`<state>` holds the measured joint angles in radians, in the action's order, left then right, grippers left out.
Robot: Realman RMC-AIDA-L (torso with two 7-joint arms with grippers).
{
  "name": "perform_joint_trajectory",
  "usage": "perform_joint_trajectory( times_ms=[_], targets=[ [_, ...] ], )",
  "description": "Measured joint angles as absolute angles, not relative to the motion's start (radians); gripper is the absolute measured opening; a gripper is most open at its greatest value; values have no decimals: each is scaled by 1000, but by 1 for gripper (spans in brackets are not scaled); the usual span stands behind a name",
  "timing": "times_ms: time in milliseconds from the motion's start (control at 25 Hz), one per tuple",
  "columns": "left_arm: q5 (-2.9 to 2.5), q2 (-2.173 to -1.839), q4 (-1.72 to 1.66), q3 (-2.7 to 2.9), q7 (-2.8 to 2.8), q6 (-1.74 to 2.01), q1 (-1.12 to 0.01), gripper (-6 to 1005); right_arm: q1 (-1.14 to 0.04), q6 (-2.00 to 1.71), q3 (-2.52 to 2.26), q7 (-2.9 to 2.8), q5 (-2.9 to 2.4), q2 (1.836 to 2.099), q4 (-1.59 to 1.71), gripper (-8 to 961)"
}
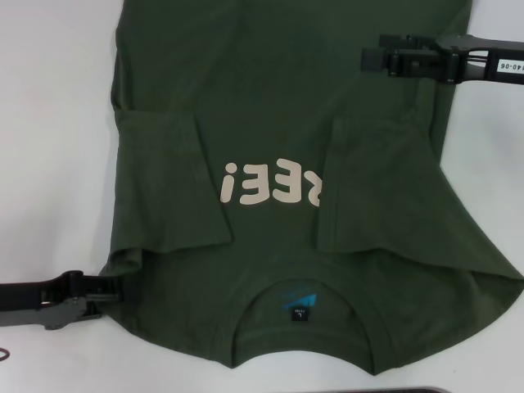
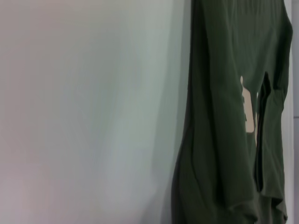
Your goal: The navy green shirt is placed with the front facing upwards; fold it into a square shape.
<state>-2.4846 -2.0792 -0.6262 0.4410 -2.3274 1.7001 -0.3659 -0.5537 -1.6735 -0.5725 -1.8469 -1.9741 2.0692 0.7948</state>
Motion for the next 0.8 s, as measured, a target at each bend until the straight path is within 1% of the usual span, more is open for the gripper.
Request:
perform_joint_trajectory(
  times_ms=[120,600,680,760,800],
  targets=[
    [-2484,-2080,-633,445,-2316,1704,-366,455,-554,-1673,-572,-1847,-1974,2069,793,925],
    [-2483,-2078,-638,438,-2311,1705,-364,20,-544,-1673,-571,-1860,-1976,2068,793,925],
    [-2481,-2077,-638,438,-2312,1706,-364,18,-533,-1673,-573,-1875,-1988,2057,794,925],
    [-2481,-2075,-638,438,-2313,1710,-365,15,-516,-1675,-576,-1914,-2019,2038,802,925],
    [-2483,-2074,-639,438,-2314,1711,-365,14,-504,-1677,-576,-1946,-2044,2024,808,925]
  ],
)
